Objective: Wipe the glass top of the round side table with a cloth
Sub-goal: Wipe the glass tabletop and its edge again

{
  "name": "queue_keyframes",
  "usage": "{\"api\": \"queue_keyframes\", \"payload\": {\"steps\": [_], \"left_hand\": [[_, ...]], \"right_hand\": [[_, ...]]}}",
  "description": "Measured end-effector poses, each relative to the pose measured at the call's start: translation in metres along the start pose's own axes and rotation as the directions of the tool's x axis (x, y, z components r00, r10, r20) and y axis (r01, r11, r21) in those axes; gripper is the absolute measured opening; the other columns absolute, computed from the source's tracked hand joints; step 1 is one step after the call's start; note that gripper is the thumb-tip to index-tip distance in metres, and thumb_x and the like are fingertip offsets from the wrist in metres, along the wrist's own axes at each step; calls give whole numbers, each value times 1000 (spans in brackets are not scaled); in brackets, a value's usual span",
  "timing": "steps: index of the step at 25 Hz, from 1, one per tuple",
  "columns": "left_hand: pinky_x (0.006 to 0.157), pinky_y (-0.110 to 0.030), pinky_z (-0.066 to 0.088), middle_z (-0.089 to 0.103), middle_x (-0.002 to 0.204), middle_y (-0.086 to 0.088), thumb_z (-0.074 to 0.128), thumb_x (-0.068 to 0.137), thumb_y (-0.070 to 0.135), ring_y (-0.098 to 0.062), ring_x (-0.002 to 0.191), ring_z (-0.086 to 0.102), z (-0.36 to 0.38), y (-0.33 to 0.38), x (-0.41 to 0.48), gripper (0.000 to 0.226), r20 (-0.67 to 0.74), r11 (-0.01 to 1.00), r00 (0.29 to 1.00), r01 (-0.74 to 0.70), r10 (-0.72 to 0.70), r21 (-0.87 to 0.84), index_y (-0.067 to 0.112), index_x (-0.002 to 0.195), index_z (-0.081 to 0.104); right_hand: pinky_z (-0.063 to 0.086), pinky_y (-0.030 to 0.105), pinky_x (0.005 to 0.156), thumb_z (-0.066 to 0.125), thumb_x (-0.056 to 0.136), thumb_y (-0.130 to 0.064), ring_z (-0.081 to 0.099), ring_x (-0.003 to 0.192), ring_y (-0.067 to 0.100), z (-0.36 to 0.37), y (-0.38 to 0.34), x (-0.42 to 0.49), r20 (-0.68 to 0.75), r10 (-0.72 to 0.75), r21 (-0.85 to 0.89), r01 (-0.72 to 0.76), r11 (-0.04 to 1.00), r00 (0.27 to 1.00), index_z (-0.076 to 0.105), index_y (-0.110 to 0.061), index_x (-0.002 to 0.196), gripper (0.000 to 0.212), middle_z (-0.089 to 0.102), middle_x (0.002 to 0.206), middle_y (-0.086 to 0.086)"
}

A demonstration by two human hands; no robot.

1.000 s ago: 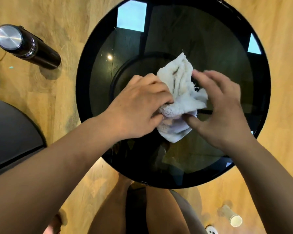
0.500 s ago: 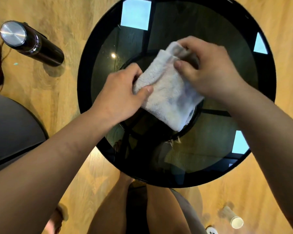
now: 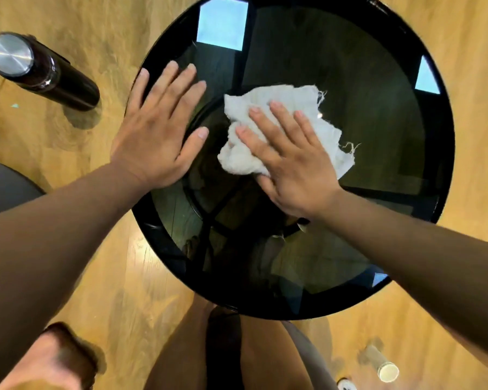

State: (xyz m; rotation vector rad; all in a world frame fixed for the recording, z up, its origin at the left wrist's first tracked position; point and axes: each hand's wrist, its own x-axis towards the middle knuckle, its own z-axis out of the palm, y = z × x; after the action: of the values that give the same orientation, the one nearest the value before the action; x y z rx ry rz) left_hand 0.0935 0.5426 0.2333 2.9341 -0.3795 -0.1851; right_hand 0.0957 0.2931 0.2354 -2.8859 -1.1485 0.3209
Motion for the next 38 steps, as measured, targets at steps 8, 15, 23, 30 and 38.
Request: {"api": "queue_keyframes", "payload": {"steps": [8,15,23,30,38], "left_hand": [[121,-51,9,18,161,-9,26,99,45,-27,150,9,2,1,1,60,19,998,1000,-21,20,65,14,151,27],[120,-53,12,23,160,-11,32,97,42,-28,149,13,4,0,4,59,14,998,1000,-24,23,60,12,148,32],[118,-55,14,30,156,-14,37,94,39,-31,148,18,7,0,5,58,-22,999,999,-30,31,30,10,144,39],[118,-54,14,32,155,-15,34,92,38,-33,146,21,8,0,4,60,-53,998,998,-41,43,44,8,143,40],[116,-58,18,35,154,-16,38,91,39,-35,145,24,9,-4,5,59,-36,1000,999,-16,17,16,8,141,45]], "right_hand": [[27,45,114,31,95,-43,27,141,37,-29,135,44,-99,576,160,-558,814,811,29,-20,149,59,29,156,9],[32,53,108,58,82,-44,24,142,35,0,-128,-84,40,269,286,-269,920,962,41,-29,142,64,33,153,1],[29,54,112,58,86,-14,40,136,36,-10,91,-7,-215,134,28,-131,991,967,43,-23,141,58,45,145,18],[34,42,111,55,90,-11,35,139,33,-37,118,139,-204,238,-7,-245,970,949,42,-21,143,56,39,151,10],[42,48,97,49,83,-12,42,124,39,-16,115,-101,-140,615,192,-588,786,776,53,-9,134,51,42,143,19]]}}
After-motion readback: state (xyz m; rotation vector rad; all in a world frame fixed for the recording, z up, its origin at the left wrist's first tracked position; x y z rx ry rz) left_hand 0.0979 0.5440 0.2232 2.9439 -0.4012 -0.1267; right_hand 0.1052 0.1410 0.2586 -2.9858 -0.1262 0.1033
